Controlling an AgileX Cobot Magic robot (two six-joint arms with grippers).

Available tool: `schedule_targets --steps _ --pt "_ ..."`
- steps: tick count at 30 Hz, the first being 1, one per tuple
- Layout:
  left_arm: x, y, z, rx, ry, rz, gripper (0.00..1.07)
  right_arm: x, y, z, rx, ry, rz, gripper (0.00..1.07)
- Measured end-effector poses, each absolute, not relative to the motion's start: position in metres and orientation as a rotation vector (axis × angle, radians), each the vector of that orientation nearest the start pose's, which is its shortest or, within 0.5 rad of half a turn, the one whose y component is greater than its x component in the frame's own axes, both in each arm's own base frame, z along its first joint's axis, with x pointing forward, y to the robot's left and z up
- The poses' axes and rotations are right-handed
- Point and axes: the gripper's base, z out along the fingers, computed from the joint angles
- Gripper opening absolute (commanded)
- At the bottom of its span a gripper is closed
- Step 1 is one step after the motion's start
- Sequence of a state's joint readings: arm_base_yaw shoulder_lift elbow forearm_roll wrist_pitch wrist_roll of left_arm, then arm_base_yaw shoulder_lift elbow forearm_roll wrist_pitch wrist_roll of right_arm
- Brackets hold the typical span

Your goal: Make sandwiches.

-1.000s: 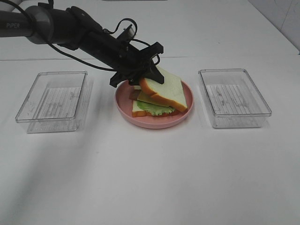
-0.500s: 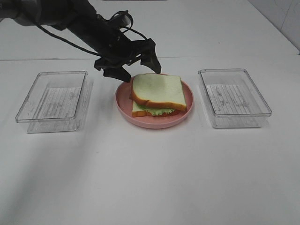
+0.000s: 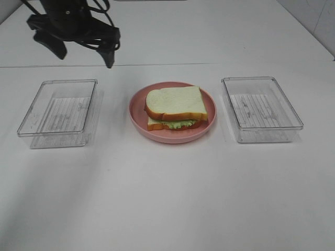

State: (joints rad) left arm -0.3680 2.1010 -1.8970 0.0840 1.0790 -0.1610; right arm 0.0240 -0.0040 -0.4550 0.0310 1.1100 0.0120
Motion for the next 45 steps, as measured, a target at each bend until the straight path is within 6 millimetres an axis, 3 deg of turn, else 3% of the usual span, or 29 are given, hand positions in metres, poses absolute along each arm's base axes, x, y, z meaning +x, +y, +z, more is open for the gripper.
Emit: schedule_targets --steps 2,3,5,6,8,9,10,15,20,21,23,24,25,27,28,29,30,31,32,33,34,35,37,38,39,41,42,43,45 --pt "0.439 -0.115 0.26 0.24 2.788 0.055 1.01 -0.003 0.002 0.261 -0.014 2.135 0.059 0.96" --pt "0.439 -0.115 0.26 0.24 2.788 0.055 1.01 -0.003 0.002 0.261 -0.014 2.135 0.059 0.96" --pt "0.445 -0.073 0.265 0.148 2.8 0.06 1.01 -0.003 0.002 0.261 -0.014 2.135 0.059 0.96" --pt "0.445 -0.073 0.265 0.148 2.8 0.06 1.01 -0.003 0.002 0.261 -0.014 2.135 0.059 0.96" --pt "0.447 -0.028 0.273 0.039 2.795 0.016 1.01 -0.003 0.002 0.261 -0.014 2.135 0.059 0.96" --pt "0.447 -0.028 0.273 0.039 2.795 0.016 1.01 -0.003 0.002 0.261 -0.014 2.135 0.059 0.96" --pt "0.446 -0.005 0.276 -0.004 2.796 -0.02 1.0 -0.003 0.002 0.261 -0.014 2.135 0.059 0.96" --pt "0.437 0.016 0.286 -0.032 2.814 -0.056 1.0 -0.003 0.002 0.261 -0.014 2.135 0.059 0.96" --pt "0.416 0.008 0.298 -0.005 2.789 -0.091 1.0 -0.003 0.002 0.261 -0.014 2.135 0.059 0.96" --pt "0.398 0.001 0.305 0.031 2.761 -0.1 1.0 -0.003 0.002 0.261 -0.014 2.135 0.059 0.96" --pt "0.386 -0.002 0.308 0.046 2.746 -0.104 1.0 -0.003 0.002 0.261 -0.014 2.135 0.059 0.96" --pt "0.36 -0.007 0.317 0.068 2.7 -0.106 1.0 -0.003 0.002 0.261 -0.014 2.135 0.059 0.96" --pt "0.36 -0.007 0.317 0.068 2.7 -0.106 1.0 -0.003 0.002 0.261 -0.014 2.135 0.059 0.96" --pt "0.317 -0.012 0.322 0.08 2.632 -0.109 1.0 -0.003 0.002 0.261 -0.014 2.135 0.059 0.96" --pt "0.317 -0.012 0.322 0.08 2.632 -0.109 1.0 -0.003 0.002 0.261 -0.014 2.135 0.059 0.96" --pt "0.285 -0.012 0.321 0.077 2.604 -0.105 1.0 -0.003 0.002 0.261 -0.014 2.135 0.059 0.96" --pt "0.285 -0.012 0.321 0.077 2.604 -0.105 1.0 -0.003 0.002 0.261 -0.014 2.135 0.059 0.96" --pt "0.267 -0.011 0.321 0.077 2.583 -0.1 1.0 -0.003 0.002 0.261 -0.014 2.135 0.059 0.96" --pt "0.233 -0.01 0.323 0.077 2.53 -0.09 1.0 -0.003 0.002 0.261 -0.014 2.135 0.059 0.96" --pt "0.233 -0.01 0.323 0.077 2.53 -0.09 1.0 -0.003 0.002 0.261 -0.014 2.135 0.059 0.96" --pt "0.201 -0.009 0.321 0.081 2.485 -0.076 1.0 -0.003 0.002 0.261 -0.014 2.135 0.059 0.96" --pt "0.201 -0.009 0.321 0.081 2.485 -0.076 1.0 -0.003 0.002 0.261 -0.014 2.135 0.059 0.96" --pt "0.153 -0.007 0.317 0.087 2.398 -0.057 1.0 -0.003 0.002 0.261 -0.014 2.135 0.059 0.96" --pt "0.137 -0.007 0.32 0.088 2.352 -0.053 1.0 -0.003 0.002 0.261 -0.014 2.135 0.059 0.96" --pt "0.137 -0.007 0.32 0.088 2.352 -0.053 1.0 -0.003 0.002 0.261 -0.014 2.135 0.059 0.96" --pt "0.093 -0.006 0.318 0.091 2.251 -0.049 1.0 -0.003 0.002 0.261 -0.014 2.135 0.059 0.96" --pt "0.093 -0.006 0.318 0.091 2.251 -0.049 1.0 -0.003 0.002 0.261 -0.014 2.135 0.059 0.96" --pt "0.067 -0.006 0.314 0.095 2.206 -0.048 1.0 -0.003 0.002 0.261 -0.014 2.135 0.059 0.96" --pt "0.054 -0.006 0.311 0.098 2.187 -0.048 1.0 -0.003 0.002 0.261 -0.014 2.135 0.059 0.96"
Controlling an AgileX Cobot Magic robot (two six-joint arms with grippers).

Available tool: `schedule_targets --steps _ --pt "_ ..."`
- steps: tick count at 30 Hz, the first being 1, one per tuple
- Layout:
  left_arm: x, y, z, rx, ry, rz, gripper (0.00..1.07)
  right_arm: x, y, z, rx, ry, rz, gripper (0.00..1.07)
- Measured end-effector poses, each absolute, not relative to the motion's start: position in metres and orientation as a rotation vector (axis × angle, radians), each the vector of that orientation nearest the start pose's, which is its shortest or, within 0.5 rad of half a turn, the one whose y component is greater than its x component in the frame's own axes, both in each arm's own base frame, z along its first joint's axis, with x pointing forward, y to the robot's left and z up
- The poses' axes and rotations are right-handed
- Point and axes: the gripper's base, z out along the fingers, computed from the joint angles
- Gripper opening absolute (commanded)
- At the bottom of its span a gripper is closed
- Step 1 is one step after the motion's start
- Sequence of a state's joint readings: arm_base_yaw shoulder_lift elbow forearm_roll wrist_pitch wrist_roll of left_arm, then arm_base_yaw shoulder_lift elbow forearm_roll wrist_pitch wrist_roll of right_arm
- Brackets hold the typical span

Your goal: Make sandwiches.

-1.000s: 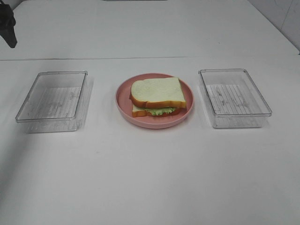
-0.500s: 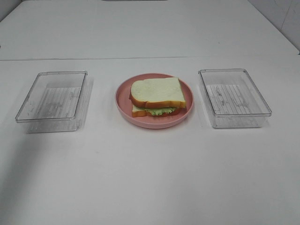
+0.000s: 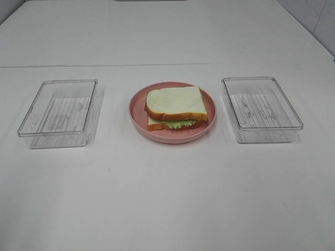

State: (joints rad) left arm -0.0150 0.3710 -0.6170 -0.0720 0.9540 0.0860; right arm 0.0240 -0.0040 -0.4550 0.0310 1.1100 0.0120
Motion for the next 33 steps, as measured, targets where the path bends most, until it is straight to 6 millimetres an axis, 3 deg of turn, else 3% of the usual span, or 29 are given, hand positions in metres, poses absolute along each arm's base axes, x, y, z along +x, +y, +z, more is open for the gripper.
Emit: schedule_targets --steps 1,2,4,9,15,33 --pt "0.032 -0.006 0.307 0.104 2.161 -0.047 1.0 -0.003 0.002 0.261 -0.014 2.135 0.059 0.96" --pt "0.032 -0.006 0.307 0.104 2.161 -0.047 1.0 -0.003 0.002 0.261 -0.014 2.135 0.059 0.96" --pt "0.003 -0.006 0.301 0.109 2.104 -0.045 1.0 -0.003 0.002 0.261 -0.014 2.135 0.059 0.96" --pt "-0.02 -0.006 0.294 0.11 2.033 -0.046 1.0 -0.003 0.002 0.261 -0.014 2.135 0.059 0.96" --pt "-0.011 -0.006 0.28 0.106 2.056 -0.055 1.0 -0.003 0.003 0.261 -0.015 2.135 0.065 0.96" --pt "-0.009 -0.008 0.28 0.096 2.039 -0.082 1.0 -0.003 0.003 0.261 -0.015 2.135 0.07 0.96"
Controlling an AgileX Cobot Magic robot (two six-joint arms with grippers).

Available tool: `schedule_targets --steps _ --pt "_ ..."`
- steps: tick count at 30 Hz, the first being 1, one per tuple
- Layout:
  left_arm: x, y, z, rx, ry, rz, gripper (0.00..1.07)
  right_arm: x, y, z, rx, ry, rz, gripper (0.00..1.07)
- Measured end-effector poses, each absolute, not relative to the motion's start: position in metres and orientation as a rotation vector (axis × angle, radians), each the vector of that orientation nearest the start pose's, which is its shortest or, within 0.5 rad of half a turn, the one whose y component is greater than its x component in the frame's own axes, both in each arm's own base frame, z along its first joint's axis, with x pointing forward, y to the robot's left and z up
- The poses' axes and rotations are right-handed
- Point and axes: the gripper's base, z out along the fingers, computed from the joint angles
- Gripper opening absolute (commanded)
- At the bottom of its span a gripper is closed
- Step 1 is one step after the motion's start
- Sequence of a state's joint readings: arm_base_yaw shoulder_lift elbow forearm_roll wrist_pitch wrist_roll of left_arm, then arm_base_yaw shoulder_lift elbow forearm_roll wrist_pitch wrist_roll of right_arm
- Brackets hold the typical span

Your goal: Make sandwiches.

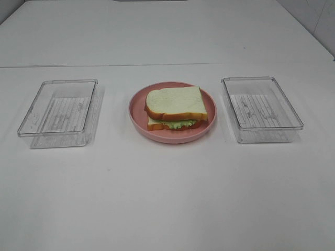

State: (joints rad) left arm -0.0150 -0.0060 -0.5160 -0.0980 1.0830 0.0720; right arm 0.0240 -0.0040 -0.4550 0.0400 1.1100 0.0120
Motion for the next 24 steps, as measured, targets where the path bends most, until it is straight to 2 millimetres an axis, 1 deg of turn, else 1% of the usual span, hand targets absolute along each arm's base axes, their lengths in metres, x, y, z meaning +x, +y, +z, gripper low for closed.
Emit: schedule_targets --steps 15,20,24 --pt "-0.0089 -0.0079 0.2802 0.087 2.04 -0.083 1.0 -0.0029 0.0032 0.2609 -0.015 2.135 0.07 0.96" --pt "-0.0085 -0.0083 0.2802 0.03 2.04 -0.049 1.0 -0.0029 0.0032 0.2609 -0.015 2.135 0.07 0.96" --pt "-0.0084 -0.0083 0.2802 0.028 2.04 -0.048 1.0 -0.0029 0.0032 0.2609 -0.015 2.135 0.07 0.96"
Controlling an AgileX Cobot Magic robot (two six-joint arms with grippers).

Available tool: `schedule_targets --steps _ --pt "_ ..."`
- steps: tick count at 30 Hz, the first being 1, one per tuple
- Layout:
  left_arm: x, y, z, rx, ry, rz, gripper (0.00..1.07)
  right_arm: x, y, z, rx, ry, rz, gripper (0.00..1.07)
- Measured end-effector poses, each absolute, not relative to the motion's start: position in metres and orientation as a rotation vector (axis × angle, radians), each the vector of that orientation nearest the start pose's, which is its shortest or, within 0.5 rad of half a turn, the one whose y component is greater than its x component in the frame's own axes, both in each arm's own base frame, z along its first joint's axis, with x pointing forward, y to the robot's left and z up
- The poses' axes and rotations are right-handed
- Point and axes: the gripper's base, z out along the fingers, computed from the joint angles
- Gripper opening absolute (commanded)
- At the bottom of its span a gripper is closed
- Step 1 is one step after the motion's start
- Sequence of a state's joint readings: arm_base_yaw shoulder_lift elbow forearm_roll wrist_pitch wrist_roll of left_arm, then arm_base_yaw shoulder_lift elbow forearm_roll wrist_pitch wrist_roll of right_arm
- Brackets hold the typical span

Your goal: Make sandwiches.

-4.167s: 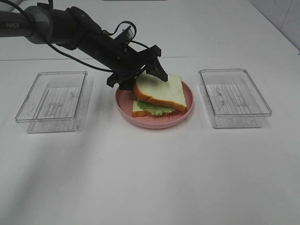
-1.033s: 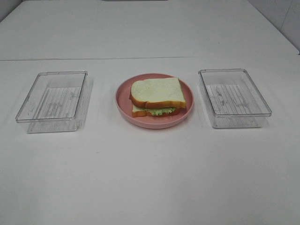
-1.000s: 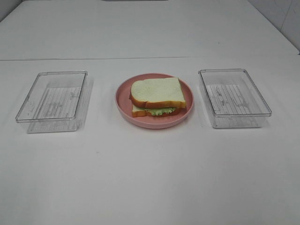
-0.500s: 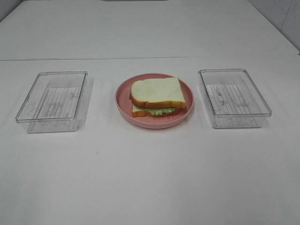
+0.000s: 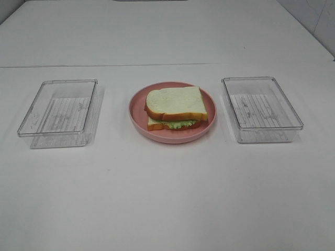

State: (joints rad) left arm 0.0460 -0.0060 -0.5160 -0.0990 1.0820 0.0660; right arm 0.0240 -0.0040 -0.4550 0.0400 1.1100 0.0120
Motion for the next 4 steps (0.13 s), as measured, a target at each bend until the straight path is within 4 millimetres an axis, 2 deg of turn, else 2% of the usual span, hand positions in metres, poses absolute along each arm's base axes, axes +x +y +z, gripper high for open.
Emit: schedule_targets --steps 4 --pt "-0.0084 -0.0083 0.2802 0.028 2.04 -0.048 1.0 -0.0029 0.0032 0.2609 -0.015 2.135 0.07 0.96"
